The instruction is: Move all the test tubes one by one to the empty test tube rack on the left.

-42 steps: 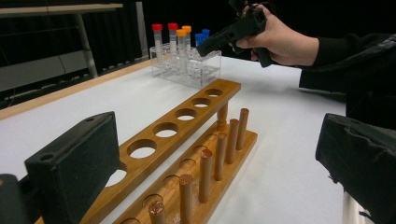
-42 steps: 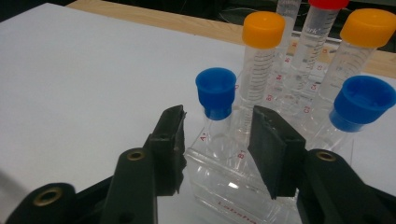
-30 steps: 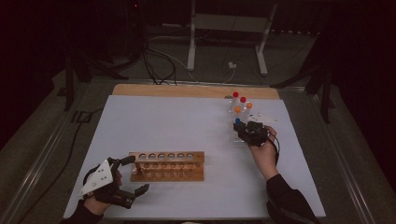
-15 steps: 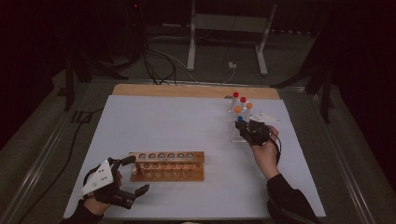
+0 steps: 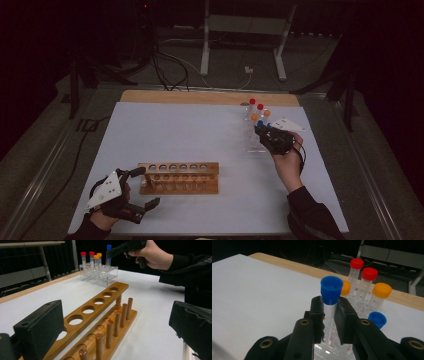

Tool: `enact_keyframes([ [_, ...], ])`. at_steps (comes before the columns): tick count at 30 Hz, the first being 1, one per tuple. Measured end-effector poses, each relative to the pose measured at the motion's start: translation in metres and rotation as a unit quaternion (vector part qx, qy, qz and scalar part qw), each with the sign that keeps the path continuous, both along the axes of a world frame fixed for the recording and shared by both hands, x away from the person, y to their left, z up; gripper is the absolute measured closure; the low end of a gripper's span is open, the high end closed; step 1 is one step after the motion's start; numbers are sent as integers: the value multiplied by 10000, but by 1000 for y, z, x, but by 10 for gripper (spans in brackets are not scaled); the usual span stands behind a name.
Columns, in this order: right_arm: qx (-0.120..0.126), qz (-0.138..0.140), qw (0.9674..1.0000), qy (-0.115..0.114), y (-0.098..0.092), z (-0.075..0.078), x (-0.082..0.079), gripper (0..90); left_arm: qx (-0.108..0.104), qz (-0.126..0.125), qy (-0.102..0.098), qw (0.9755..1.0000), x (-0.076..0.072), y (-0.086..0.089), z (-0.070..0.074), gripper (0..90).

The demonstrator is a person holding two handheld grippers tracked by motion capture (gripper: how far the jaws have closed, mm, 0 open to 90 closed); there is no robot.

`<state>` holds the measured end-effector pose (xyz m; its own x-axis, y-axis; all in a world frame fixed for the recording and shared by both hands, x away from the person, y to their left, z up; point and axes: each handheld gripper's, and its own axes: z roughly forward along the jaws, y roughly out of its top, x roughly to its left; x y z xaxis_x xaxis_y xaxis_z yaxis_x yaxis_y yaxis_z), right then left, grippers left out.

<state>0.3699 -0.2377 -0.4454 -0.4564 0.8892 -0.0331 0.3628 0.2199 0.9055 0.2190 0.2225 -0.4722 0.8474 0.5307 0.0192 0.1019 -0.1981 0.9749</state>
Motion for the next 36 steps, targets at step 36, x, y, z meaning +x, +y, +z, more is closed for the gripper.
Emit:
enact_keyframes([
  [36, 65, 1027, 9946, 97, 30, 21, -42, 766, 55, -437, 425, 9981, 40, -38, 54, 6],
])
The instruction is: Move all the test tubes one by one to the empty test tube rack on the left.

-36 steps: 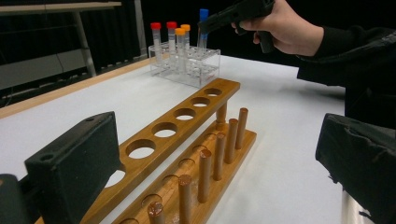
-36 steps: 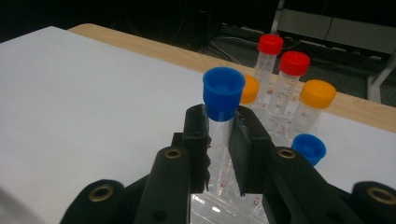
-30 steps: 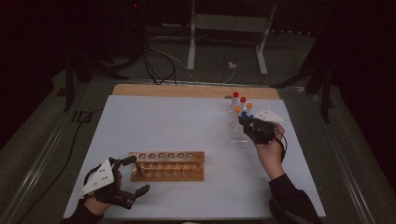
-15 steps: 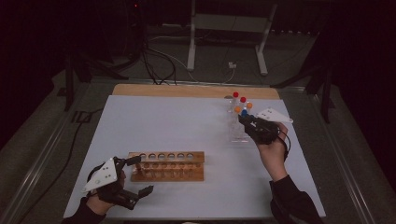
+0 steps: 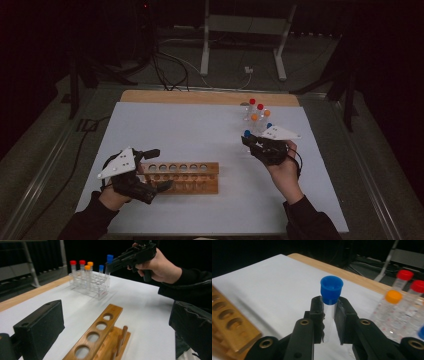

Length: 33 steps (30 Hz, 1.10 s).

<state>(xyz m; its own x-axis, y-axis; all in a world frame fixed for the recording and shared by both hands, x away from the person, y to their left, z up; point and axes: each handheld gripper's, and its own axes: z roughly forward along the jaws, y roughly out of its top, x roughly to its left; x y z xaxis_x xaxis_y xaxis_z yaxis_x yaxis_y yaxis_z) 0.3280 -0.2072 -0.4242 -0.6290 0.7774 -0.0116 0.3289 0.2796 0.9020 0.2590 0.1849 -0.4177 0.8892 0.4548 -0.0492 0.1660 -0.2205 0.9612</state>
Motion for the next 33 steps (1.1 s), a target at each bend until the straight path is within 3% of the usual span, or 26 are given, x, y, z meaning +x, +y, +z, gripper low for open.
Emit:
enact_keyframes([
  [13, 20, 344, 9994, -54, 13, 7, -12, 766, 16, -213, 0, 9998, 29, -45, 22, 6],
  [22, -15, 506, 9987, -86, 21, 10, -19, 766, 147, -324, -27, 9994, 45, -78, 35, 29],
  [29, -15, 566, 9984, -83, 24, 12, -22, 766, 223, -383, -45, 9990, 57, -104, 40, 87],
  [33, -29, 608, 9981, -74, 26, 12, -23, 766, 328, -358, -62, 9988, 64, -118, 39, 165],
])
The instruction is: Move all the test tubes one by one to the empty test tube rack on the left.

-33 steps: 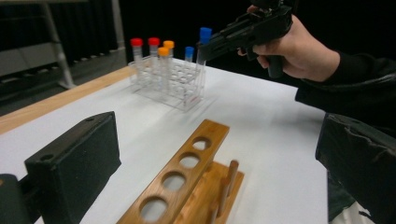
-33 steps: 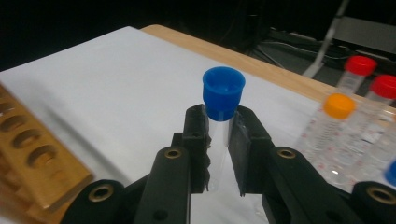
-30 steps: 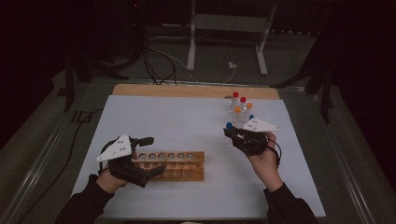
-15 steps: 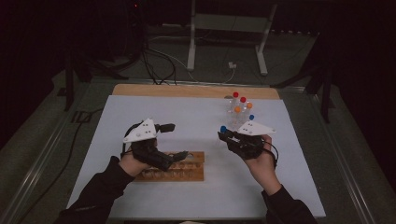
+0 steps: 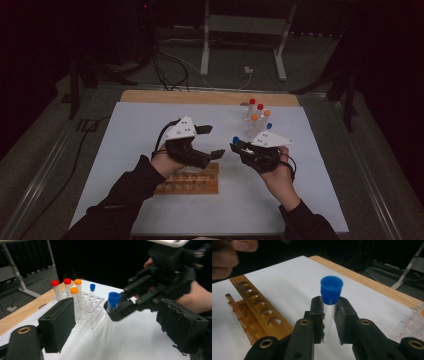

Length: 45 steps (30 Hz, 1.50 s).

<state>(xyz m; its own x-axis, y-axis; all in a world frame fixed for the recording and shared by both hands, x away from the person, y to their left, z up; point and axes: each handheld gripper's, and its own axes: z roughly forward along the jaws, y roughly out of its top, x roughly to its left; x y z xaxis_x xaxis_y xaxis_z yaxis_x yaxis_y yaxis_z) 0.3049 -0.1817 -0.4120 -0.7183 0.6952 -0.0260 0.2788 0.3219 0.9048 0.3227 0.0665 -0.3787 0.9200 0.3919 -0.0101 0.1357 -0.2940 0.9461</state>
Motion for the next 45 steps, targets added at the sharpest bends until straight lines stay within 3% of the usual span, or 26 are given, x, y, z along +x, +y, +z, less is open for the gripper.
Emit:
enact_keyframes([
  [9, -18, 61, 10000, -11, 3, 0, -2, 766, 93, -9, -60, 9999, 9, -23, -3, 386],
  [10, -23, 66, 10000, -23, 4, 0, -2, 766, 89, -1, -53, 9999, 10, -25, -3, 443],
  [21, -3, 48, 10000, -58, 3, 1, -1, 765, 304, -5, -25, 9995, 15, -38, -6, 656],
  [27, 10, 24, 10000, -35, 3, 1, -1, 765, 397, -37, -67, 9992, 15, -41, -8, 752],
  [36, 61, 9, 10000, -10, 2, 1, 0, 753, 494, 22, -269, 9984, 13, -43, -5, 769],
  [38, 76, 18, 10000, -38, 1, 2, 1, 693, 471, 88, -290, 9984, 14, -41, -2, 769],
  [40, 59, 110, 9999, 33, -1, 2, 3, 579, 428, 147, -291, 9986, 16, -37, 1, 770],
  [42, 27, 118, 9999, 46, -2, 2, 4, 563, 380, 220, -311, 9986, 17, -32, 4, 770],
  [43, -13, 96, 9999, 47, -3, 2, 5, 531, 351, 250, -319, 9986, 17, -29, 6, 770],
  [44, -11, -69, 9999, 85, -3, 2, 6, 414, 332, 281, -336, 9985, 17, -26, 7, 770],
  [45, -11, -69, 9999, 85, -3, 2, 6, 414, 317, 307, -353, 9984, 17, -24, 9, 770],
])
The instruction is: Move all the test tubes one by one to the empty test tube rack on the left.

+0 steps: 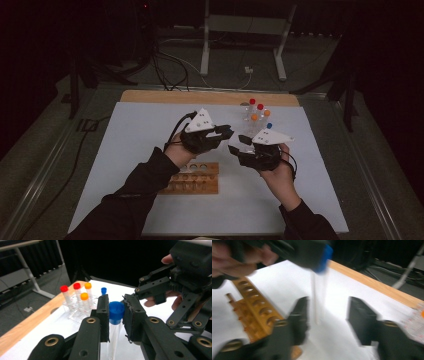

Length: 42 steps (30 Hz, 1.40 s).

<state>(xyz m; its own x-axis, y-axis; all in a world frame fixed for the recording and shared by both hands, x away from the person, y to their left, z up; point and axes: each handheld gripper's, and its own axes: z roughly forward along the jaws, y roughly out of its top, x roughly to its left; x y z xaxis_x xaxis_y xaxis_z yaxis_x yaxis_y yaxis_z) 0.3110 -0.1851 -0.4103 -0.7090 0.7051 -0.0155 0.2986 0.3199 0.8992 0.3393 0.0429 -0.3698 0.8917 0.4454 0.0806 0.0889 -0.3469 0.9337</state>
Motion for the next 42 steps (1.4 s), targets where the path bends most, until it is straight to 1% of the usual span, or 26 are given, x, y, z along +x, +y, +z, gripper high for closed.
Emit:
enact_keyframes([
  [1, 21, -33, 10000, 36, -1, 0, 1, 382, -29, 19, -5, 10000, 0, 3, 1, 770],
  [2, 77, -76, 9999, 22, -1, -1, 2, 327, -33, 43, -16, 10000, -1, 5, 3, 770],
  [3, 143, -119, 9998, 6, -2, 0, 2, 301, -28, 64, -32, 10000, -2, 7, 4, 770],
  [4, 158, -140, 9998, -2, -3, 0, 2, 269, -59, 73, -23, 10000, -3, 10, 5, 770],
  [6, 220, -246, 9994, -136, -3, 1, 1, 180, -70, 106, -42, 9999, -5, 15, 7, 770],
  [7, 222, -281, 9992, -153, -3, 2, 1, 150, -76, 123, -56, 9999, -6, 17, 7, 770],
  [8, 217, -333, 9991, -172, -4, 3, 1, 137, -97, 132, -54, 9999, -7, 20, 8, 770],
  [9, 269, -359, 9988, -190, -4, 3, 0, 130, -94, 151, -54, 9998, -8, 22, 8, 770],
  [11, 363, -428, 9983, -170, -6, 3, 1, 55, -87, 184, -62, 9998, -10, 26, 9, 770],
  [12, 353, -417, 9983, -183, -6, 3, 1, 16, -105, 190, -48, 9998, -11, 29, 9, 770],
  [13, 375, -437, 9982, -194, -8, 3, 1, 12, -106, 203, -54, 9997, -12, 30, 9, 770],
  [14, 393, -364, 9984, -165, -9, 3, 1, 0, -106, 206, -61, 9997, -14, 32, 9, 770],
  [17, 418, -359, 9983, -200, -10, 3, 0, 0, -132, 224, -62, 9996, -19, 38, 9, 770],
  [18, 443, -307, 9984, -169, -11, 4, 0, 0, -129, 222, -58, 9997, -20, 39, 8, 770],
  [20, 418, -323, 9984, -215, -13, 5, -1, 0, -177, 226, -26, 9996, -23, 43, 7, 770],
  [21, 494, -286, 9982, -169, -14, 5, -1, 0, -178, 232, -39, 9996, -25, 45, 6, 770],
  [22, 513, -286, 9982, -131, -15, 6, -1, 0, -195, 235, -16, 9995, -26, 46, 5, 770],
  [25, 508, -303, 9982, -104, -16, 6, 0, 0, -169, 247, 26, 9996, -30, 50, 0, 770],
  [30, 436, -313, 9985, -76, -16, 6, 1, 0, -227, 257, 165, 9993, -34, 57, -8, 770],
  [32, 437, -293, 9986, -60, -16, 5, 1, 0, -250, 238, 193, 9992, -37, 58, -11, 770],
  [34, 451, -286, 9986, -56, -16, 5, 1, 0, -214, 220, 190, 9993, -39, 58, -14, 770],
  [36, 433, -290, 9986, -71, -16, 6, 1, 0, -233, 222, 262, 9991, -41, 59, -19, 770],
  [37, 448, -281, 9986, -65, -16, 6, 1, 0, -193, 230, 242, 9993, -42, 59, -22, 770],
  [42, 430, -271, 9987, -71, -16, 6, 0, 0, -218, 271, 418, 9985, -42, 61, -37, 770],
])
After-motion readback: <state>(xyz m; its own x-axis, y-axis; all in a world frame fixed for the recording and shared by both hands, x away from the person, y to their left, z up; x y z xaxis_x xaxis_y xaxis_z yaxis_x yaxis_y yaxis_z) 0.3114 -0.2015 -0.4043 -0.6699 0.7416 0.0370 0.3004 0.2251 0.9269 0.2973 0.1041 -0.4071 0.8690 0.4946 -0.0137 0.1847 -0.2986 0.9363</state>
